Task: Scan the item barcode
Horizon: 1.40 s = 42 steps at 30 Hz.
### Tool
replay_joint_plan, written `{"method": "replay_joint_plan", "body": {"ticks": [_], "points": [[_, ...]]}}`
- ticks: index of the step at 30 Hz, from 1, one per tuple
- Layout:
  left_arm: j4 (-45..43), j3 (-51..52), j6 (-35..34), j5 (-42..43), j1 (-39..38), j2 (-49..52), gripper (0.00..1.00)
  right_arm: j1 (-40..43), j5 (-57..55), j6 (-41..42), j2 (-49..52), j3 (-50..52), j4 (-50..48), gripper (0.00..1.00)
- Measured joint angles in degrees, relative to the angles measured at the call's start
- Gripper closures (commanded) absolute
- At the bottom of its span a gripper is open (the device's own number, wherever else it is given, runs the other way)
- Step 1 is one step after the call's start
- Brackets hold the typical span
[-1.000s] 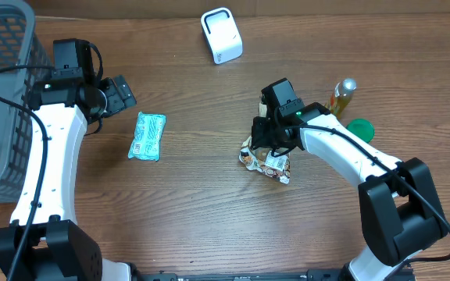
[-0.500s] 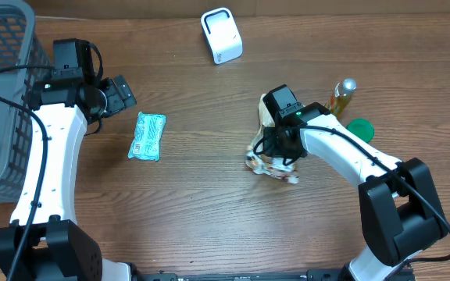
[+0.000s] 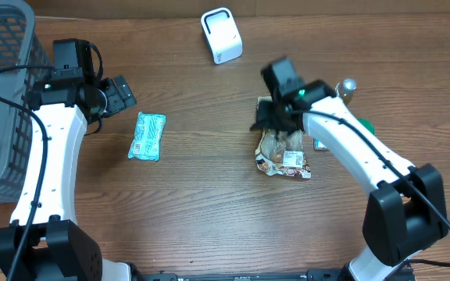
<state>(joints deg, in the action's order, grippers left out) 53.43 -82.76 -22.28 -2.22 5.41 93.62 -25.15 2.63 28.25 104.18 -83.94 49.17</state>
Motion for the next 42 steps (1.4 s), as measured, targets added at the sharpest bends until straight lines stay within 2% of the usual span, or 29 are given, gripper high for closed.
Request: {"method": "replay_joint_plan", "body": {"ticks": [4,21,22,23,24,25,26,31,33,34,36,37,42], "points": [[0.0,0.0,0.0,0.0,0.0,0.0,0.01,-0.02,4.92,0.04,-0.42,-2.73,-7.13,0.0],[-0.28,0.0,-0.02,0.72,0.0,0.0,0.0,-0.02,8.0,0.07,-0.42,-2.73,-7.58,0.0],[0.02,0.0,0.0,1.44,0.0,0.0,0.13,-0.02,8.02,0.07,-0.42,-2.73,-7.58,0.0],[0.07,0.0,-0.07,2.16,0.0,0.0,0.4,-0.02,8.07,0.09,-0.42,-2.73,-7.61,0.0],[0.2,0.0,0.24,2.97,-0.02,0.02,0.73,-0.02,8.07,0.09,-0.42,-2.73,-7.58,0.0],[0.37,0.0,0.96,3.78,-0.02,0.04,0.88,-0.02,8.07,0.11,-0.42,-2.73,-7.58,0.0],[0.61,0.07,1.86,4.39,-0.07,0.07,0.96,-0.02,8.09,0.09,-0.42,-2.73,-7.61,0.0],[-0.11,3.15,3.98,4.66,-0.81,0.74,0.96,-0.02,8.09,0.09,-0.42,-2.73,-7.61,0.0],[-0.92,5.51,4.37,3.89,-1.33,1.73,0.83,-0.02,8.09,0.07,-0.42,-2.73,-7.58,0.0],[-1.25,6.84,4.63,3.58,-1.42,2.38,0.81,-0.02,8.09,0.09,-0.42,-2.73,-7.61,0.0],[-1.88,9.22,4.76,3.06,-1.68,4.07,0.93,-0.02,8.09,0.07,-0.42,-2.73,-7.61,0.0],[-2.45,10.38,4.83,2.91,-1.68,4.96,0.96,-0.02,8.07,0.09,-0.42,-2.73,-7.61,0.0],[-8.41,12.92,5.18,1.77,-1.68,8.83,0.96,-0.02,8.09,0.09,-0.42,-2.73,-7.61,0.0]]}}
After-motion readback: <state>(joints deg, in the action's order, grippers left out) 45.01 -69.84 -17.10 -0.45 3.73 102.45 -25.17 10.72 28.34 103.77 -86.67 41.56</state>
